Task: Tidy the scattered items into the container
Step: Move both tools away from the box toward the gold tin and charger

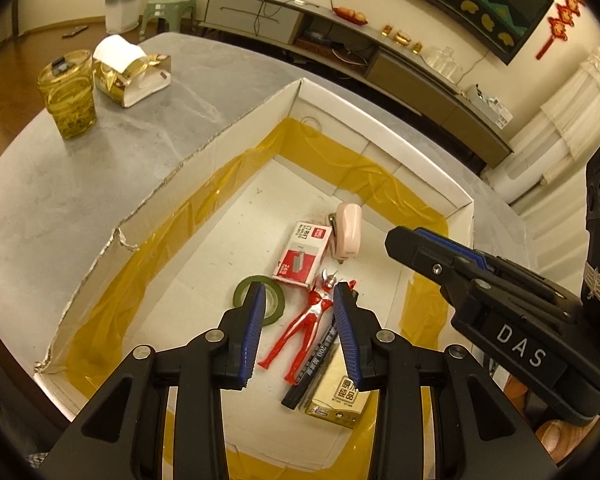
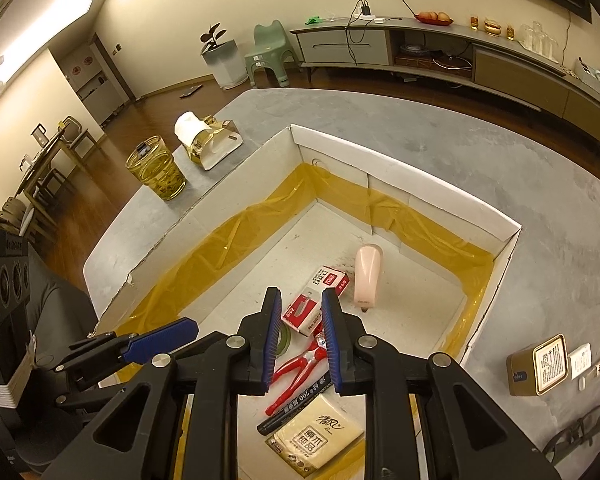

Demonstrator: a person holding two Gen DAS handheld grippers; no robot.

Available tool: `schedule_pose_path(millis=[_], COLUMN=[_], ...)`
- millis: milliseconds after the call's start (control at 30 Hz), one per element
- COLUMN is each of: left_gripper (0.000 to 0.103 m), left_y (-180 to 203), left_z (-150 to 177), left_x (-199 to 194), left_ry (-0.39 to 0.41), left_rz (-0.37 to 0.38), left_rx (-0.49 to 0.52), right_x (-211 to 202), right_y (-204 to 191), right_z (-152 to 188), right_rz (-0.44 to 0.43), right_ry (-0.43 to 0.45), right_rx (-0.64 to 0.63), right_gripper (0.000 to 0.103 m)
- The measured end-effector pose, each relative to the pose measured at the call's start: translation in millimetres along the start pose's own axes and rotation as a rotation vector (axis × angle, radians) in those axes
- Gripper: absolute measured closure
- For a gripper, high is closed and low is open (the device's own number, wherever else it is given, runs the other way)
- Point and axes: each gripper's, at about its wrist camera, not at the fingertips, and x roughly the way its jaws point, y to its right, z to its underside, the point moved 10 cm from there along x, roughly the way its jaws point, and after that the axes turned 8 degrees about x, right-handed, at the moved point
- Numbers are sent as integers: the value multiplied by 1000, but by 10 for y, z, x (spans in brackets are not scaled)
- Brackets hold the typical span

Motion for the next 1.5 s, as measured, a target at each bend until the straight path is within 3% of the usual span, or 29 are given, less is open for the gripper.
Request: schedule_pose_path(millis=[500,1033,1500], left_gripper=[66,66,66], left_y=[111,256,687], left_z=[-50,-61,-102], left_x=[-137,-234,-321], left_ry=[34,59,140], left_rz=[-15,-29,-118], left_rx=[35,37,154], right_x=[-283,-673,-1087], right_y=[-57,9,205], right_z=[36,134,185], right_rz=[-27,65,100], right_ry=[40,120,197], right_rx=[-13,-100,-97], right_gripper=[80,80,80])
